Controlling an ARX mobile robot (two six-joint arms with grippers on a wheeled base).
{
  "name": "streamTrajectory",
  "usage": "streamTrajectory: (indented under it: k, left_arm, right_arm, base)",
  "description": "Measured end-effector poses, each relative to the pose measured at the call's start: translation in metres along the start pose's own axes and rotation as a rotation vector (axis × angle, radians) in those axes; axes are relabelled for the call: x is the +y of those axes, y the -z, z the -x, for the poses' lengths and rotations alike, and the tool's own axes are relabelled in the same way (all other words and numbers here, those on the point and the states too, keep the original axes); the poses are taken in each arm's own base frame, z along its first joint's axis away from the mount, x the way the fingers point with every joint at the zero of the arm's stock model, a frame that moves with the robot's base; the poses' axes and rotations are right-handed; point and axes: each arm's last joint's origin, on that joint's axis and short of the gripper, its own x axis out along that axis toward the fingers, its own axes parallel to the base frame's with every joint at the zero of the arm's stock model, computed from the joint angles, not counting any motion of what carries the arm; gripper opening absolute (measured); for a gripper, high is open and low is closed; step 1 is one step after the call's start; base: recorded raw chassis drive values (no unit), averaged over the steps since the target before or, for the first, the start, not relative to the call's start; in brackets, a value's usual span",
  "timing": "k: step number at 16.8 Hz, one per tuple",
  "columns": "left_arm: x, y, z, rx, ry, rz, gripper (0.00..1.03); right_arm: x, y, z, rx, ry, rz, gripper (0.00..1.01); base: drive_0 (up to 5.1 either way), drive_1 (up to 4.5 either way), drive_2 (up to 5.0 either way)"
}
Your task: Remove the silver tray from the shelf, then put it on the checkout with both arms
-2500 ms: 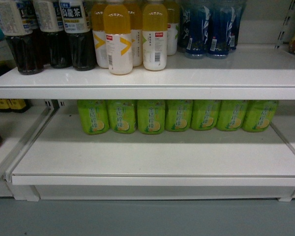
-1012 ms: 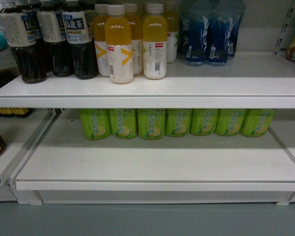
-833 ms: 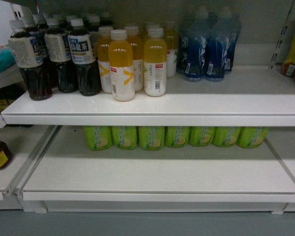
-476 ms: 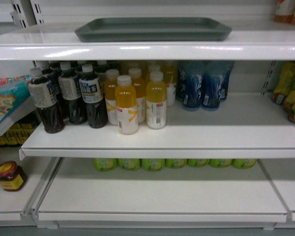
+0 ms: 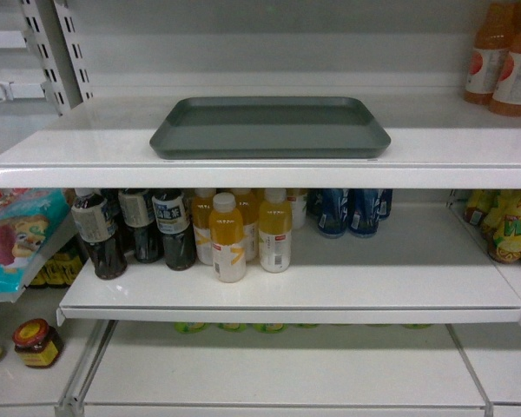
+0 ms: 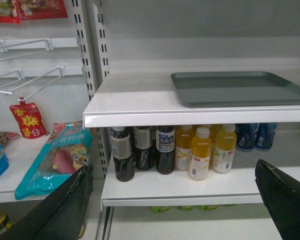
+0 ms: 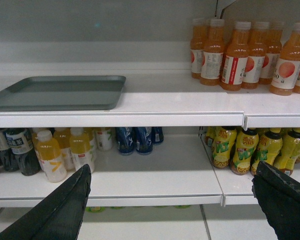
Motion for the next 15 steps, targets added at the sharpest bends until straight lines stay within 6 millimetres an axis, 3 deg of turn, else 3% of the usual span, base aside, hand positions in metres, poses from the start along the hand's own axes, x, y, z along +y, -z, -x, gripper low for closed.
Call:
streamTrajectory:
  k: [13, 15]
  left_arm:
    - [0.0000, 0.0000, 0.0000, 0.000, 0.000, 0.000, 0.98]
    - [0.0000, 0.0000, 0.0000, 0.000, 0.000, 0.000, 0.98]
  right_arm:
    - [0.0000, -0.0001, 0.0000, -0.001, 0.000, 0.000, 0.98]
    - [0.0000, -0.0001, 0.0000, -0.001, 0.000, 0.000, 0.98]
  base:
    - [0.0, 0.00, 0.0]
    - [0.0, 4.23, -4.2]
